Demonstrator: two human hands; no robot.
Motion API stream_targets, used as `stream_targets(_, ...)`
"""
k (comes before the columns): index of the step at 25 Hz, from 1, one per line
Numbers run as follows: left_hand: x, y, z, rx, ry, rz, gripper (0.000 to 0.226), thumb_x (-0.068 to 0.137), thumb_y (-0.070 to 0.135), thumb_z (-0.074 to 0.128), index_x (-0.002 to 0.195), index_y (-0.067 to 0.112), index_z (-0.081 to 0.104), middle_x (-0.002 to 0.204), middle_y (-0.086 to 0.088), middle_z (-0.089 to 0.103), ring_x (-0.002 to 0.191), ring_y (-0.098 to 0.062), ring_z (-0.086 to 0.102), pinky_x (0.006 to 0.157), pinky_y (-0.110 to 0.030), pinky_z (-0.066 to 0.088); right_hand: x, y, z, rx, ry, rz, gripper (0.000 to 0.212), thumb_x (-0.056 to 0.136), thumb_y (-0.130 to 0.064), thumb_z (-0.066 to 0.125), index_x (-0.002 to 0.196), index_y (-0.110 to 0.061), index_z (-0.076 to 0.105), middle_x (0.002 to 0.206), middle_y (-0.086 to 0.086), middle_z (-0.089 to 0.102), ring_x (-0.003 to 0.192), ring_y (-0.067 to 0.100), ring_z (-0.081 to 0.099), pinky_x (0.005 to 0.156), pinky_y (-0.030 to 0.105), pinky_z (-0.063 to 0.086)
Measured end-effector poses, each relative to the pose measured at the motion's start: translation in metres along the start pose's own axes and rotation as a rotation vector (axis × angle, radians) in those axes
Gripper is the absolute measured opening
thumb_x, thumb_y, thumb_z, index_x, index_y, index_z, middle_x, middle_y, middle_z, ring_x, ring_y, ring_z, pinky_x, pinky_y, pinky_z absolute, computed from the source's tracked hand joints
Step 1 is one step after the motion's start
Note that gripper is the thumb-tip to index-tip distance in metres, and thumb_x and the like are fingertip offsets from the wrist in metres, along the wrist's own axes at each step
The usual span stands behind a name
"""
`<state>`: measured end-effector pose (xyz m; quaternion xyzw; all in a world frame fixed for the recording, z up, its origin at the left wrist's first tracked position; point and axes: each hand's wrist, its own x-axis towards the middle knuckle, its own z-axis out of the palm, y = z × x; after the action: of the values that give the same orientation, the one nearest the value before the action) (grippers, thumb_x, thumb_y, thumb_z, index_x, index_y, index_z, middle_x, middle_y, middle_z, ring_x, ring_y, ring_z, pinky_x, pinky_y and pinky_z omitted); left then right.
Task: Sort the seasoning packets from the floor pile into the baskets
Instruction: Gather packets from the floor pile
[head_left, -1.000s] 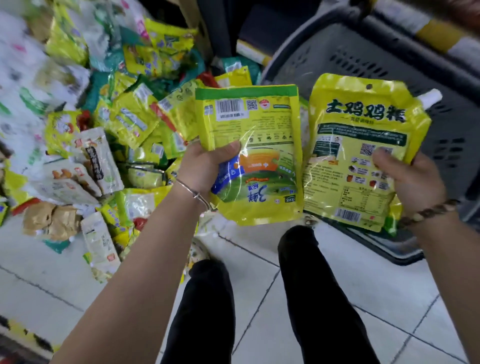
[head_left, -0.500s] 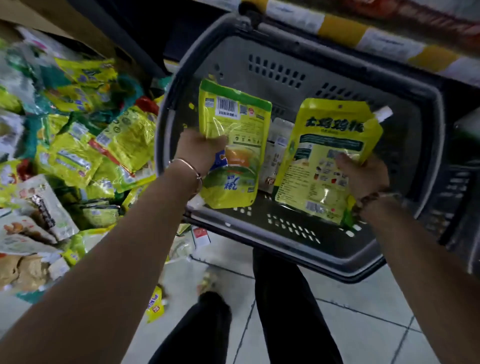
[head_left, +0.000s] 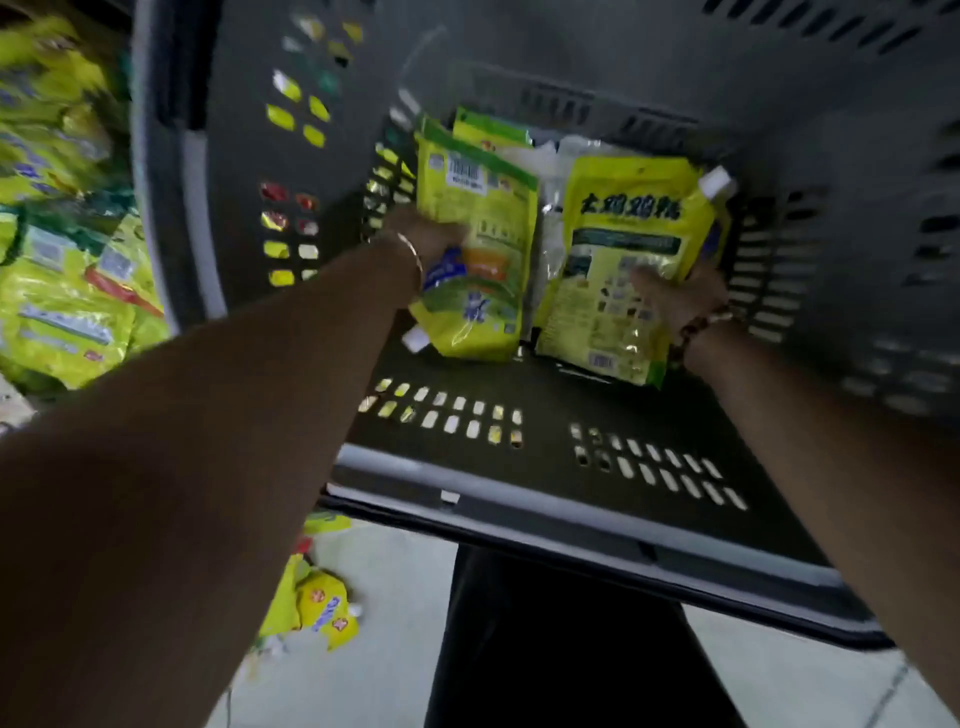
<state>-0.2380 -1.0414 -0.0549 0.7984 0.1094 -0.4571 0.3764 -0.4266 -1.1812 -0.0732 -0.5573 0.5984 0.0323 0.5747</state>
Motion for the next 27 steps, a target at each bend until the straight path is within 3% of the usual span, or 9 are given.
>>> stream_targets(3, 0.040, -0.017, 0.001, 0.075, -0.083, -0.037, 0.043, 0.086, 0.002, 0.061, 0.126, -0.008, 0.050, 0.128, -0.019, 0.054, 0.111, -0.027, 0.056, 0.081, -0.022, 0.046, 0.023, 0.022, 0.012, 0.021, -0.040, 0.021, 0.040, 0.088, -0.012, 0.063, 0.126, -0.009, 0.052, 0.103, -0.006, 0.052, 0.088, 0.010, 0.051, 0.042, 0.001, 0.037)
stream_targets(8, 0.079, -0.044, 0.006, 0.138, 0.008, 0.007, 0.041, 0.085, 0.006, 0.064, 0.123, -0.008, 0.054, 0.125, -0.020, 0.057, 0.104, -0.025, 0.058, 0.074, -0.021, 0.041, 0.058, 0.049, 0.028, -0.007, -0.036, 0.064, 0.039, 0.086, -0.014, 0.066, 0.123, -0.009, 0.056, 0.104, -0.001, 0.057, 0.093, 0.012, 0.053, 0.047, 0.006, 0.041)
stream_targets(13, 0.086, -0.055, 0.013, 0.494, 0.243, -0.018, 0.048, 0.079, 0.028, 0.072, 0.119, 0.004, 0.057, 0.120, -0.014, 0.061, 0.111, -0.030, 0.057, 0.081, -0.030, 0.042, 0.078, 0.058, 0.033, -0.212, 0.049, 0.066, 0.053, 0.080, -0.022, 0.071, 0.128, -0.011, 0.050, 0.125, 0.005, 0.059, 0.112, 0.022, 0.054, 0.081, 0.022, 0.039)
stream_targets(15, 0.077, -0.053, 0.013, 0.631, 0.288, 0.007, 0.061, 0.078, 0.026, 0.073, 0.129, 0.007, 0.045, 0.128, -0.015, 0.054, 0.118, -0.032, 0.051, 0.089, -0.034, 0.041, 0.074, 0.058, 0.027, -0.332, 0.160, 0.052, 0.056, 0.079, -0.022, 0.070, 0.129, -0.014, 0.046, 0.124, 0.006, 0.058, 0.113, 0.024, 0.054, 0.086, 0.024, 0.040)
stream_targets(17, 0.065, -0.051, 0.015, 0.722, 0.313, 0.165, 0.074, 0.079, 0.019, 0.072, 0.140, 0.008, 0.030, 0.139, -0.017, 0.040, 0.127, -0.033, 0.040, 0.101, -0.036, 0.035, 0.065, 0.056, 0.020, -0.448, 0.243, -0.016, 0.060, 0.078, -0.026, 0.068, 0.131, -0.018, 0.041, 0.132, 0.009, 0.050, 0.119, 0.028, 0.050, 0.096, 0.031, 0.042)
stream_targets(19, 0.053, -0.051, 0.023, 0.868, 0.231, 0.373, 0.082, 0.081, 0.015, 0.068, 0.147, 0.016, 0.020, 0.150, -0.014, 0.023, 0.138, -0.030, 0.023, 0.108, -0.035, 0.028, 0.056, 0.052, 0.018, -0.619, 0.207, -0.153, 0.072, 0.077, -0.025, 0.070, 0.139, -0.021, 0.033, 0.145, 0.011, 0.033, 0.129, 0.031, 0.037, 0.103, 0.041, 0.038)
stream_targets(21, 0.050, -0.051, 0.035, 1.036, 0.030, 0.491, 0.089, 0.081, 0.020, 0.068, 0.149, 0.029, 0.011, 0.157, -0.008, 0.003, 0.143, -0.029, 0.006, 0.112, -0.040, 0.023, 0.051, 0.047, 0.024, -0.827, 0.061, -0.260, 0.085, 0.077, -0.024, 0.071, 0.146, -0.024, 0.022, 0.154, 0.012, 0.013, 0.138, 0.034, 0.019, 0.109, 0.047, 0.029)
stream_targets(24, 0.056, -0.056, 0.054, 1.275, -0.134, 0.477, 0.105, 0.076, 0.031, 0.074, 0.149, 0.032, -0.002, 0.156, -0.006, -0.019, 0.144, -0.031, -0.012, 0.115, -0.050, 0.015, 0.055, 0.043, 0.036, -1.028, -0.122, -0.305, 0.096, 0.078, -0.032, 0.072, 0.148, -0.034, 0.007, 0.157, 0.005, -0.010, 0.143, 0.033, -0.002, 0.113, 0.052, 0.015)
stream_targets(27, 0.062, -0.066, 0.064, 1.329, -0.105, 0.449, 0.107, 0.080, 0.029, 0.071, 0.148, 0.029, -0.011, 0.154, -0.009, -0.025, 0.143, -0.032, -0.015, 0.112, -0.052, 0.016, 0.062, 0.046, 0.042, -1.056, -0.198, -0.295, 0.097, 0.077, -0.035, 0.071, 0.148, -0.037, 0.005, 0.156, 0.001, -0.017, 0.143, 0.031, -0.006, 0.112, 0.055, 0.017)
